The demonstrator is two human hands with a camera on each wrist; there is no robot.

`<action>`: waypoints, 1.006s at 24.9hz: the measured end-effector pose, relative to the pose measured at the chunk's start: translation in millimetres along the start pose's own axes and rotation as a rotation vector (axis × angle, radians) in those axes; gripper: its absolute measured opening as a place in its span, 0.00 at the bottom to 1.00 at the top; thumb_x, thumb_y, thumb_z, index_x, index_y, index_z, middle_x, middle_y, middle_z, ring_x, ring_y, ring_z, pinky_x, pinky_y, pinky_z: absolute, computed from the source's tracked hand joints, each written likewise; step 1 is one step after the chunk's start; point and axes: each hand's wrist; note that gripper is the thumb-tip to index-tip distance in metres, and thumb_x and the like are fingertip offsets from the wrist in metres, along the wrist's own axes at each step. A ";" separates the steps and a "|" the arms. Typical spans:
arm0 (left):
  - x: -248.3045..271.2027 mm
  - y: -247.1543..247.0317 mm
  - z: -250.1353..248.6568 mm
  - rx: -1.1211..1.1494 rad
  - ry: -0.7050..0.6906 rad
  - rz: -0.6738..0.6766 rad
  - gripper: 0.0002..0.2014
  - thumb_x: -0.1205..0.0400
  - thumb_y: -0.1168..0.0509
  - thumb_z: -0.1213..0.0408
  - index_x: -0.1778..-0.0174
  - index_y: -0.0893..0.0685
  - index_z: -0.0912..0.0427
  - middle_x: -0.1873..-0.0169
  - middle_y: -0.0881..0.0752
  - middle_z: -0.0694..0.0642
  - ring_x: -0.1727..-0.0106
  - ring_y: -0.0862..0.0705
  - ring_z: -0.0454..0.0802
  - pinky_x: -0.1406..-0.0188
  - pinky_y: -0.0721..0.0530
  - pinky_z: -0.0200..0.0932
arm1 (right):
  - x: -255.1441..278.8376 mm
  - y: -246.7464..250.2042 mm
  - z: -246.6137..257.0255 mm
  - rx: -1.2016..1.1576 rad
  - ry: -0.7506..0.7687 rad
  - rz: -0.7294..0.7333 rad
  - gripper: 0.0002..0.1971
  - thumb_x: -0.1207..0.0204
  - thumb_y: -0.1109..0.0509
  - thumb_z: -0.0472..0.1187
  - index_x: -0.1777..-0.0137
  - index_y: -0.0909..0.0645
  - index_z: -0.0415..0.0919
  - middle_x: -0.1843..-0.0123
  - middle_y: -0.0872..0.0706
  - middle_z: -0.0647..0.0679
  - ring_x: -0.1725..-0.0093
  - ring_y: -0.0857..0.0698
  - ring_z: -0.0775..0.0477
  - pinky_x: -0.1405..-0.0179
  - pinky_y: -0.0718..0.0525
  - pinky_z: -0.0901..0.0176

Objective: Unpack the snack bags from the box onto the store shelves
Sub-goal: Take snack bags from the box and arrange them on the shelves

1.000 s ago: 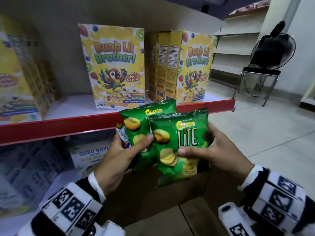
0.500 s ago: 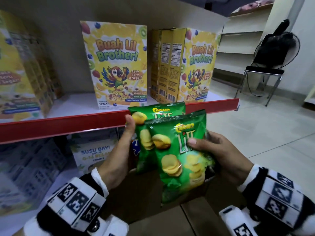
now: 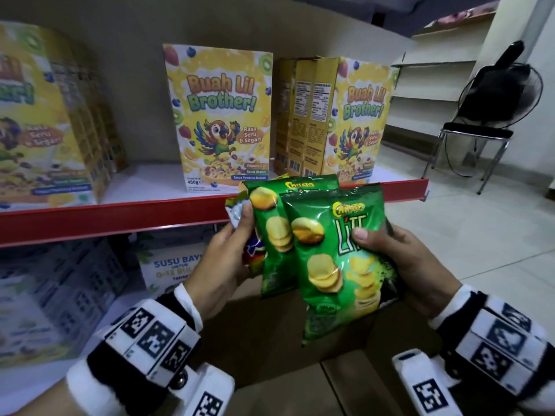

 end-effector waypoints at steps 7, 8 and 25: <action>6.9 -3.7 -12.6 -0.054 -0.083 -0.046 0.24 0.34 0.22 0.48 0.43 0.13 0.51 0.43 0.10 0.55 0.41 0.13 0.54 0.47 0.13 0.48 | -14.3 -13.9 10.4 -0.119 0.063 0.032 0.21 0.42 0.22 0.45 0.47 0.12 0.40 0.46 0.10 0.36 0.54 0.09 0.39 0.56 0.10 0.48; 6.7 -3.3 -17.4 -0.083 -0.105 -0.059 0.26 0.34 0.25 0.47 0.40 0.15 0.50 0.42 0.11 0.54 0.39 0.13 0.53 0.43 0.14 0.51 | -18.8 -14.8 11.9 -0.134 0.071 0.034 0.21 0.41 0.22 0.44 0.46 0.13 0.40 0.47 0.10 0.36 0.54 0.09 0.40 0.57 0.10 0.49; -53.1 -59.3 -158.6 -0.048 0.097 -0.087 0.22 0.33 0.26 0.55 0.42 0.15 0.54 0.45 0.10 0.54 0.43 0.11 0.50 0.53 0.14 0.38 | -87.0 -33.0 145.6 -0.068 -0.092 -0.117 0.21 0.39 0.18 0.48 0.45 0.12 0.45 0.44 0.10 0.41 0.48 0.10 0.41 0.52 0.11 0.49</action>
Point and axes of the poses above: each hand's wrist, its own x-axis away from the middle knuckle, its own y-axis out of the back of the hand, z = x × y
